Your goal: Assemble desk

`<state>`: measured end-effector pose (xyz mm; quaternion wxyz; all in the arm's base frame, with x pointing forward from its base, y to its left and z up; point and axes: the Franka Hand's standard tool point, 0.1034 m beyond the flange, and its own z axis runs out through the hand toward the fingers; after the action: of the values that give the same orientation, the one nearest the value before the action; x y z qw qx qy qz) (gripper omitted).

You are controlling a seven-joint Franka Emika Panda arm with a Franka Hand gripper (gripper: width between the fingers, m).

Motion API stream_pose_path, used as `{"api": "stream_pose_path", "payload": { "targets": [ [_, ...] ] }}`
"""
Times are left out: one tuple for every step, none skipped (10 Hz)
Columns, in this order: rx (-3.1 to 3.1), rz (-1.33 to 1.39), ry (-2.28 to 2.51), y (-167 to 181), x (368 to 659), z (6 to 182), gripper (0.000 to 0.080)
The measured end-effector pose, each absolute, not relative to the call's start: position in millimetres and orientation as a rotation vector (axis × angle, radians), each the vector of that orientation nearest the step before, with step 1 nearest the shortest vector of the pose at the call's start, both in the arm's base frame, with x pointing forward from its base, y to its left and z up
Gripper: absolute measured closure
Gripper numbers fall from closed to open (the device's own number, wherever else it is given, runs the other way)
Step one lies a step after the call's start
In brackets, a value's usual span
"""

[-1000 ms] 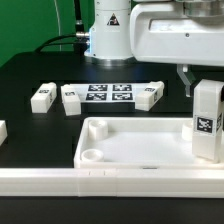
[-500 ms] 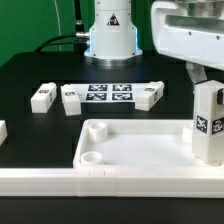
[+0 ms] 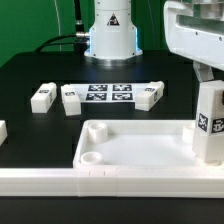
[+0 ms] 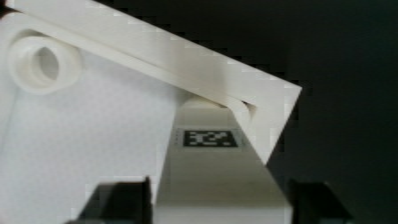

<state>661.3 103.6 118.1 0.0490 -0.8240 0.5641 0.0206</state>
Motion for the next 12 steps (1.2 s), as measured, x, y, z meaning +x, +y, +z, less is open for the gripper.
{"api": "stream_pose_path", "payload": {
  "targets": [
    [-2.584, 0.106, 1.640, 104.4, 657.8, 118.8, 0.0292],
    [-2.619, 0.110, 1.584, 105.4, 659.6, 120.2, 0.0292],
    [-2.675, 0.103, 1.480, 105.3, 659.8, 119.8, 0.0180],
    [-2.735, 0.097, 1.360, 105.3, 659.8, 119.7, 0.0159],
    [-2.771, 0.094, 1.282, 105.3, 659.7, 119.6, 0.0159],
    [-2.820, 0.088, 1.163, 105.3, 659.7, 119.5, 0.0151],
    [-2.860, 0.082, 1.068, 105.2, 659.6, 119.4, 0.0151],
    [-2.953, 0.062, 0.863, 105.0, 658.8, 119.0, 0.0150],
    [-3.003, 0.052, 0.721, 106.1, 658.6, 119.2, 0.0150],
    [-3.051, 0.040, 0.532, 106.0, 658.8, 119.3, 0.0150],
    [-3.070, 0.034, 0.393, 106.1, 659.2, 119.4, 0.0150],
    [-3.082, 0.029, 0.284, 106.3, 659.5, 119.5, 0.0150]
  ]
}}
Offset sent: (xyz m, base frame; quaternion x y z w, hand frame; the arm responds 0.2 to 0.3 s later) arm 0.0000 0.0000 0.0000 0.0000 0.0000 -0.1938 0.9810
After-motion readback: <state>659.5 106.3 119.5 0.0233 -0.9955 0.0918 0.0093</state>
